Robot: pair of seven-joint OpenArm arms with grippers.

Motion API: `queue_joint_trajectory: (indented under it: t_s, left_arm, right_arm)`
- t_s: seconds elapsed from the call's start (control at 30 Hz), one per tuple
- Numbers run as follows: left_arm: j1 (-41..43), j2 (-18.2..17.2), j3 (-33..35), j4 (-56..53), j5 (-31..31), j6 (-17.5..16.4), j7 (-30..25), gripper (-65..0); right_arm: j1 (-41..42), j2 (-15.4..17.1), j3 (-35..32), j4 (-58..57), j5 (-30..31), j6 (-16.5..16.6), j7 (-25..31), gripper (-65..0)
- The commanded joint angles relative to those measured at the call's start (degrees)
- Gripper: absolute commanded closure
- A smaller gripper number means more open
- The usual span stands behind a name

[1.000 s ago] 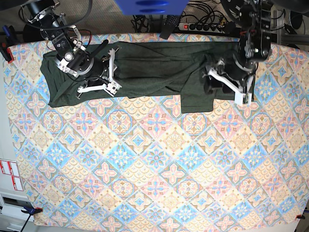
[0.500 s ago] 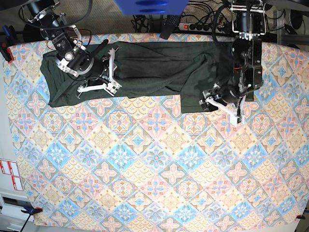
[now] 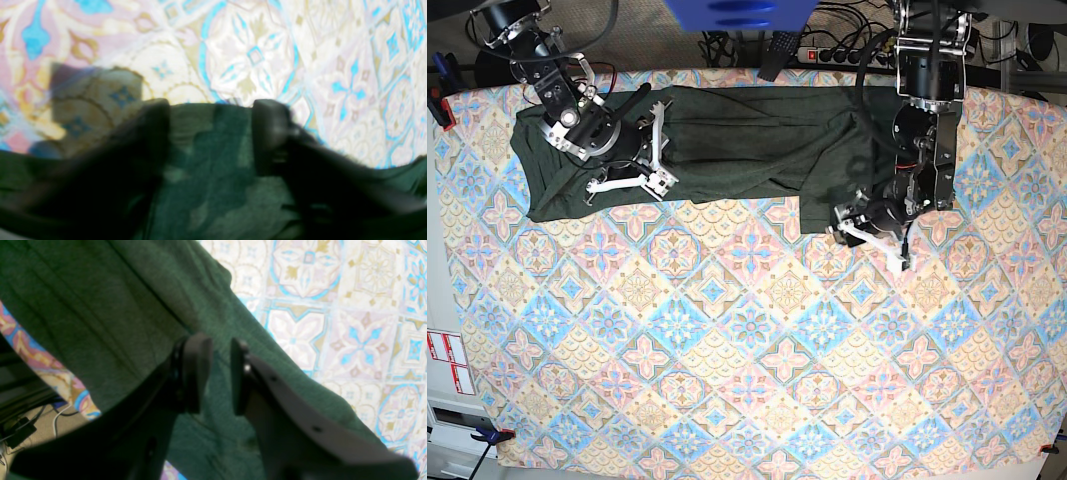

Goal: Fold the T-shirt properly
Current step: 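Release the sleeve and move the left gripper to the strip's end, then grasp the end of the folded strip with the left gripper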

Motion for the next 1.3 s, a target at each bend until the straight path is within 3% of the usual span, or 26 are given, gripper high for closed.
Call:
queue_joint_trajectory:
  t_s: [0.0,0.07,0.1,0.33,0.57,0.77,1.0,1.27]
  left_arm:
    - [0.0,0.1,1.3,0.2,-0.5,-0.1,1.8,-17.0]
    - [0.0,0.1,1.9,0.8,-0.6,-0.5,1.8,-3.5]
    - [0.1,0.1,1.8,1.7,-0.6,-0.9,1.8,0.0]
    - [4.8,-2.3,0.6,13.1,-0.5,-0.9,2.2,0.0]
    - [15.3,-2.7,-10.6,27.3,0.0,-0.9,2.4,0.0]
    - [25.5,-5.1,-18.4,37.1,-0.5,-1.1,1.9,0.0]
    - [29.2,-5.1,-27.3,38.1,0.0,-1.2,1.9,0.0]
    - [28.8,-8.1,-26.9,37.1,0.0,-1.2,2.4,-2.4]
  right_arm:
    - [0.3,0.5,0.4,0.9,0.3,0.0,0.8,-13.9]
    - [0.4,0.5,0.4,0.9,0.3,0.0,0.8,-13.9]
    - [0.5,0.5,0.4,0.9,0.3,0.0,0.8,-13.9]
    - [0.3,0.5,0.4,0.9,0.3,0.0,0.8,-13.9]
    - [0.3,0.5,0.4,0.9,0.3,0.0,0.8,-13.9]
    - [0.3,0.5,0.4,0.9,0.3,0.0,0.8,-13.9]
    - [0.3,0.5,0.2,0.9,0.3,0.0,0.8,-13.9]
    - [0.2,0.5,0.0,1.0,0.3,0.0,0.8,-13.9]
